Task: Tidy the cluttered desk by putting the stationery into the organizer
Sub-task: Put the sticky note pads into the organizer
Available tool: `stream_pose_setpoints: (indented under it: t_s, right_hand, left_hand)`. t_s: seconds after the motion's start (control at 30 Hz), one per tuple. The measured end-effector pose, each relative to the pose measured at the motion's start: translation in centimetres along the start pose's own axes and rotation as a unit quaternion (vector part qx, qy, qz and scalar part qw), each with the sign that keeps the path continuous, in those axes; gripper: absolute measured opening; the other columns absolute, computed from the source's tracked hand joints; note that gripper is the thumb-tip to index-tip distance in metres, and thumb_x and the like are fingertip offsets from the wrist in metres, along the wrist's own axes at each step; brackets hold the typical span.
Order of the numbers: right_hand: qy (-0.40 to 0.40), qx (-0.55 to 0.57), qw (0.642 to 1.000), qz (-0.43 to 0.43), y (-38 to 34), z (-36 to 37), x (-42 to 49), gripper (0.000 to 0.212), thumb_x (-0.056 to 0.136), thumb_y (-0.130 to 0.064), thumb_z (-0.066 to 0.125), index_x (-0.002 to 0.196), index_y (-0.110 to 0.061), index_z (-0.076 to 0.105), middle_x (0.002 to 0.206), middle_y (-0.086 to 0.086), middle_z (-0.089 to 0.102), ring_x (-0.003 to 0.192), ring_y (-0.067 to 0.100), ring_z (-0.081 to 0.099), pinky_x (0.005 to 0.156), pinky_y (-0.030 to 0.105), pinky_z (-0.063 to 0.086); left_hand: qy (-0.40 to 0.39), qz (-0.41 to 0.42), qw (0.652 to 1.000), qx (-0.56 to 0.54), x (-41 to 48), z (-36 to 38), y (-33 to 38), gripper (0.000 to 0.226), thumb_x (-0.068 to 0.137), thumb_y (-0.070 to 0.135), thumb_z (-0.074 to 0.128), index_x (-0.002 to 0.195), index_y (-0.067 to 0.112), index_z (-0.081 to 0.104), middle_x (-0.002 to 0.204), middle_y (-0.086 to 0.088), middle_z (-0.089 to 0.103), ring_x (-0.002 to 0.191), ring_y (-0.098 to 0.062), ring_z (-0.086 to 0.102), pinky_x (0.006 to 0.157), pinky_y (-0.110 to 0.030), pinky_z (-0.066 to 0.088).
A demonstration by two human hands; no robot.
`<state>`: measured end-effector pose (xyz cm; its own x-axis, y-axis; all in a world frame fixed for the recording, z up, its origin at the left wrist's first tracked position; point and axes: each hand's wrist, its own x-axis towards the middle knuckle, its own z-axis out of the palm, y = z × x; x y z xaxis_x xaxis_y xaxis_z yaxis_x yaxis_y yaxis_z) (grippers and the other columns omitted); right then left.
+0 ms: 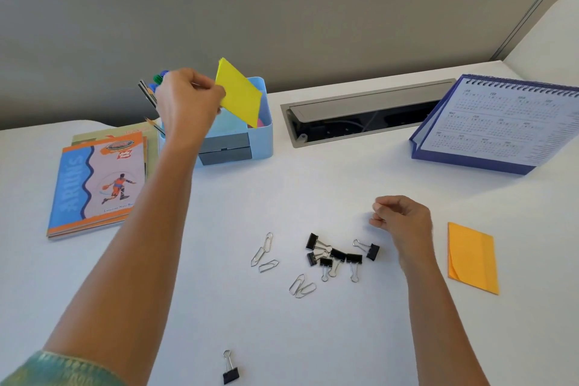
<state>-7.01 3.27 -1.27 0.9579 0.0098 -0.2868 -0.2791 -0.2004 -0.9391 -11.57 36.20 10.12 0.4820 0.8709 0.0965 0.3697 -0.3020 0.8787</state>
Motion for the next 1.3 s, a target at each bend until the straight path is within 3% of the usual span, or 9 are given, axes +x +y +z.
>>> stream_pose_setpoints:
  t_s: [0.13,0.37,0.53,0.67,0.73,0.83,0.97,1.1,1.3]
  right_hand:
    - [0.137,-0.246,0.954,-0.100,0.6,-4.2,0.3,0.008,0.083,-0.011,0.068,0.089,-0.014,0.071,0.087,0.009,0.071,0.079,0.027,0.064,0.077,0.031,0.047]
    - [0.246,-0.369,0.895,-0.053,1.8,-11.8,-0.1,0.024,0.085,-0.015,0.067,0.105,-0.002,0.069,0.103,0.025,0.064,0.097,0.045,0.052,0.086,0.046,0.045]
    - [0.204,-0.414,0.887,0.022,2.2,-12.9,-1.1,0.063,0.079,-0.038,0.075,0.122,0.005,0.057,0.113,0.031,0.058,0.111,0.045,0.046,0.098,0.051,0.036]
    - [0.164,-0.435,0.884,0.049,2.6,-12.4,-1.6,0.076,0.073,-0.040,0.079,0.123,0.009,0.050,0.114,0.032,0.054,0.114,0.042,0.043,0.096,0.046,0.031]
    - [0.149,-0.417,0.894,0.071,2.4,-12.4,-1.3,0.078,0.072,-0.038,0.081,0.125,0.008,0.048,0.119,0.030,0.052,0.116,0.042,0.041,0.098,0.046,0.030]
    - [0.127,-0.388,0.908,0.091,2.0,-12.5,-0.6,0.079,0.071,-0.034,0.082,0.130,0.002,0.044,0.128,0.024,0.050,0.123,0.040,0.039,0.103,0.046,0.030]
    - [0.104,-0.355,0.922,0.114,2.1,-11.9,0.2,0.077,0.069,-0.031,0.085,0.131,-0.009,0.044,0.132,0.022,0.043,0.126,0.041,0.032,0.104,0.049,0.034]
    - [0.089,-0.333,0.934,0.091,2.0,-10.1,0.6,0.078,0.066,-0.023,0.086,0.129,-0.010,0.042,0.131,0.022,0.040,0.121,0.041,0.038,0.099,0.050,0.040]
    - [0.023,-0.159,0.987,0.007,0.7,-6.1,0.5,0.027,0.086,-0.007,0.064,0.104,-0.025,0.055,0.102,0.014,0.062,0.093,0.031,0.057,0.075,0.035,0.043]
  left_hand:
    - [-0.002,0.012,0.999,0.053,1.0,0.9,0.4,0.014,0.067,0.014,0.059,0.076,0.015,0.069,0.075,-0.006,0.072,0.077,-0.025,0.071,0.081,-0.039,0.057]
    - [-0.016,0.040,0.984,0.176,0.8,3.5,-0.2,0.019,0.070,0.011,0.057,0.083,0.011,0.071,0.077,-0.008,0.060,0.073,-0.032,0.049,0.066,-0.030,0.038]
    - [-0.036,0.044,0.964,0.260,0.5,4.9,-0.7,0.011,0.072,0.015,0.059,0.078,0.016,0.069,0.079,-0.010,0.061,0.090,-0.039,0.056,0.066,-0.035,0.040]
    - [-0.046,0.048,0.955,0.289,-0.1,5.6,-1.2,0.017,0.072,0.020,0.067,0.089,0.018,0.070,0.081,-0.011,0.062,0.088,-0.032,0.047,0.090,-0.044,0.042]
    - [-0.034,0.053,0.957,0.284,-0.4,5.7,-1.3,0.027,0.076,0.028,0.069,0.101,0.018,0.065,0.092,-0.011,0.065,0.102,-0.033,0.052,0.094,-0.044,0.039]
    - [-0.015,0.094,0.961,0.259,-1.0,5.8,-1.1,0.031,0.081,0.031,0.067,0.108,0.018,0.059,0.111,-0.009,0.065,0.109,-0.032,0.054,0.092,-0.040,0.038]
    - [-0.008,0.207,0.961,0.183,-4.3,6.6,-0.8,0.023,0.085,0.032,0.065,0.101,0.019,0.055,0.106,-0.002,0.060,0.103,-0.025,0.053,0.075,-0.033,0.034]
    - [-0.148,0.204,0.963,0.100,-9.7,8.5,-0.6,0.026,0.080,0.042,0.072,0.093,0.023,0.058,0.094,0.009,0.060,0.083,-0.012,0.053,0.068,-0.027,0.037]
    - [-0.380,0.135,0.913,0.063,-14.9,11.2,-2.2,0.031,0.081,0.040,0.074,0.105,0.022,0.067,0.106,0.007,0.066,0.090,-0.007,0.061,0.085,-0.030,0.051]
